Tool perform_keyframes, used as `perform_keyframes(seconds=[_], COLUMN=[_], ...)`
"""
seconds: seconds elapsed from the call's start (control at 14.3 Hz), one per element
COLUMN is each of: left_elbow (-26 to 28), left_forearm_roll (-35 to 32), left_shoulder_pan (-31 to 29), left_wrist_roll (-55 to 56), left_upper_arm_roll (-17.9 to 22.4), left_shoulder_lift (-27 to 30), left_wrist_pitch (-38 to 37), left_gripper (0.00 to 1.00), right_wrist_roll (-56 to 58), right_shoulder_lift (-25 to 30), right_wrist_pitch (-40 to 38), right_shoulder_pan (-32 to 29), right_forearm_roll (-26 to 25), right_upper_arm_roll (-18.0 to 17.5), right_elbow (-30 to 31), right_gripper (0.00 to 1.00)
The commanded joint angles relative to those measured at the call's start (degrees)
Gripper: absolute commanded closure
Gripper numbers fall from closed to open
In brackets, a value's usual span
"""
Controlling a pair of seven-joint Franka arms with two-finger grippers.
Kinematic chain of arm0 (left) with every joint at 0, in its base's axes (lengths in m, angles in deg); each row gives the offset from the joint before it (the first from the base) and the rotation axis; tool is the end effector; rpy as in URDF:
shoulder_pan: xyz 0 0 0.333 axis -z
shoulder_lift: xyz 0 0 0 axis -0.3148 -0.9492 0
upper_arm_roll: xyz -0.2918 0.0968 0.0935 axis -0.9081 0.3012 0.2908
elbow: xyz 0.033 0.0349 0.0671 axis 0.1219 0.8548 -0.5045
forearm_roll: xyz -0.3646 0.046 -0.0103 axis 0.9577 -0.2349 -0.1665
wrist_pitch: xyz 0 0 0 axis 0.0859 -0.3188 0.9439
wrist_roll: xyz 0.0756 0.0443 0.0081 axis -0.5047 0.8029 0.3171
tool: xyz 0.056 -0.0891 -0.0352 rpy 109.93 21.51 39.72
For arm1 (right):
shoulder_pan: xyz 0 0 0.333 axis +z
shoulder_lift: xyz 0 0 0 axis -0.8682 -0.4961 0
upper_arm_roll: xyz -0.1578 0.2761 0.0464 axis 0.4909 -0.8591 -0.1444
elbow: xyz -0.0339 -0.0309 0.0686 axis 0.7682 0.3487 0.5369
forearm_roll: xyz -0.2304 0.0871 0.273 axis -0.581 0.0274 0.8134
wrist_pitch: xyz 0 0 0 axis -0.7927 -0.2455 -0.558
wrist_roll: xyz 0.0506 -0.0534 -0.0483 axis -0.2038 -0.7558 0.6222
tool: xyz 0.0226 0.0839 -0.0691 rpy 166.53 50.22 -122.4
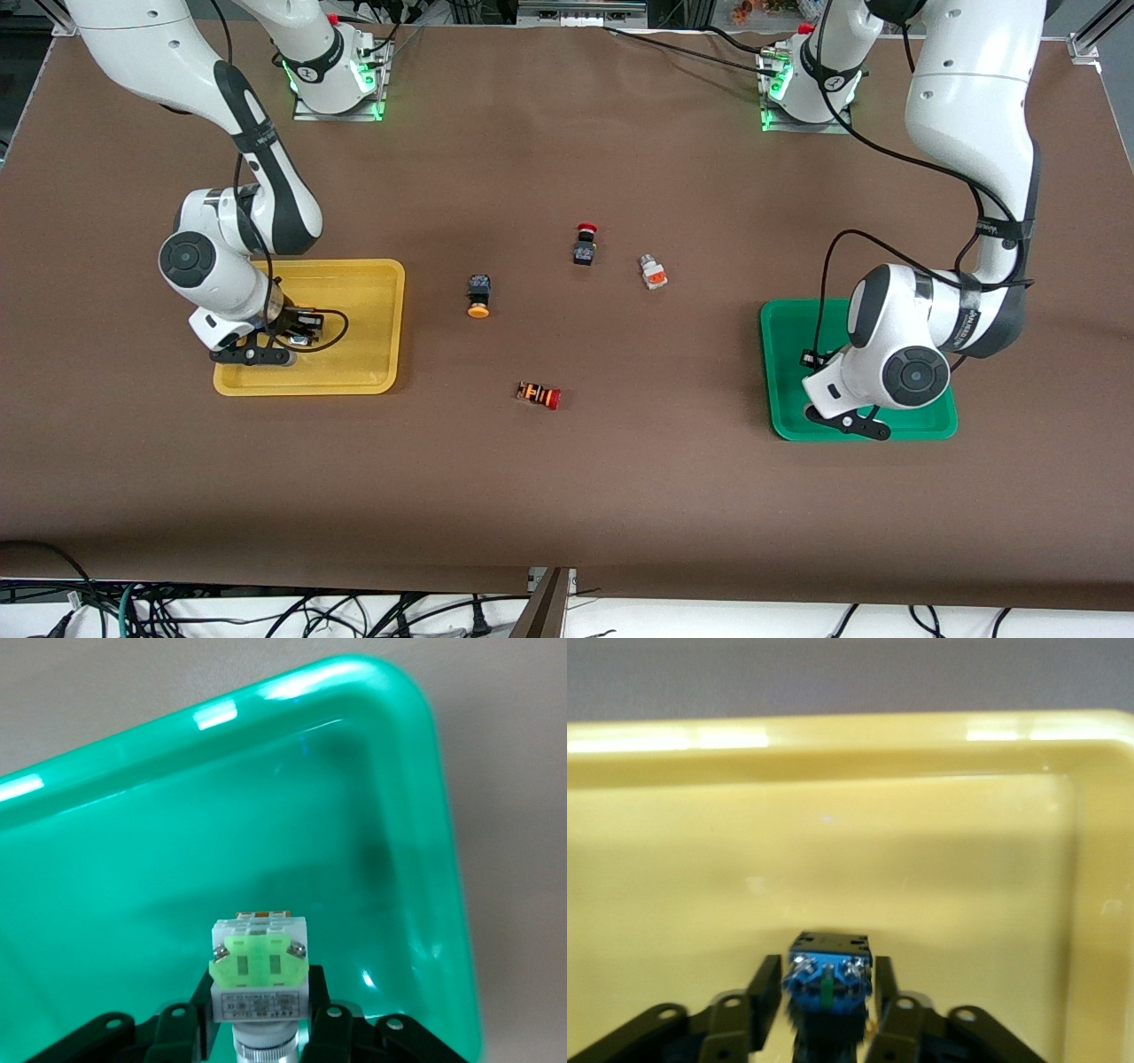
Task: Place green and yellow buttons in trays
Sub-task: 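Carry the blue button to the yellow tray while the left gripper carries green-top button, then release both buttons and reach both grippers toward the next buttons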
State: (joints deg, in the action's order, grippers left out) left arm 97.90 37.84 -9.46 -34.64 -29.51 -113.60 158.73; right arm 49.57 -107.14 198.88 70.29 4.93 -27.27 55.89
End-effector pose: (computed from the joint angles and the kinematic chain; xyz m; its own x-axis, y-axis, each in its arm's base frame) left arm 0.6526 -0.0737 0.2285 0.9307 -0.2543 -0.2628 -0.2786 -0.9586 -0.0589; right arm 0.5672 0.0452 0.2263 0.9999 -0.0143 0.0061 -0.0146 -0.9984 0.0541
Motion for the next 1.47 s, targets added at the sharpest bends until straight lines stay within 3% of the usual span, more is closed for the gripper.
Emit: perform_keyframes(seconds=[0.0, 0.14, 0.35, 0.49, 0.77, 0.91, 1.19, 1.4], left_elbow=[8.5, 8.2, 6.1, 6.0, 8.2, 11.5, 20.6, 24.9], left_forearm_roll=[-0.1, 0.2, 0.4, 4.0, 9.1, 9.1, 9.1, 9.1], left_shoulder_pan=[-0.5, -0.2, 0.5, 0.4, 1.0, 3.1, 8.4, 11.1], left_wrist_roll=[-1.3, -1.3, 3.8, 16.1, 33.8, 39.8, 47.7, 49.0], left_upper_arm_roll=[-1.2, -1.3, -6.5, -12.5, -19.3, -20.5, -20.5, -20.5], left_shoulder_lift=[4.7, 6.7, 11.2, 11.6, 10.4, 10.2, 10.0, 9.2], left_wrist_pitch=[5.9, 4.7, -3.2, -5.3, -4.0, -0.8, 12.7, 19.0], left_gripper=[0.01, 0.00, 0.00, 0.00, 0.00, 0.00, 0.00, 0.00], right_wrist_roll=[0.5, -0.2, -16.7, -27.0, -34.1, -36.3, -43.9, -44.9], right_shoulder_lift=[4.2, 5.4, 5.1, 3.8, 1.7, 1.0, -2.2, -4.6], right_wrist_pitch=[-0.3, -3.7, -14.3, -14.3, -11.6, -6.2, 2.7, 6.4], right_shoulder_pan=[-0.1, 0.2, 1.6, 6.1, 11.6, 12.7, 17.6, 19.8], right_forearm_roll=[0.7, 0.7, 0.6, 0.6, 0.7, 0.7, 0.7, 0.4], right_upper_arm_roll=[-0.3, -1.3, -8.9, -9.6, -9.7, -9.8, -9.7, -9.6], right_elbow=[1.6, -1.4, -12.0, -13.2, -12.3, -10.0, -8.8, -8.5], right_gripper=[0.00, 0.00, 0.00, 0.00, 0.01, 0.01, 0.06, 0.09])
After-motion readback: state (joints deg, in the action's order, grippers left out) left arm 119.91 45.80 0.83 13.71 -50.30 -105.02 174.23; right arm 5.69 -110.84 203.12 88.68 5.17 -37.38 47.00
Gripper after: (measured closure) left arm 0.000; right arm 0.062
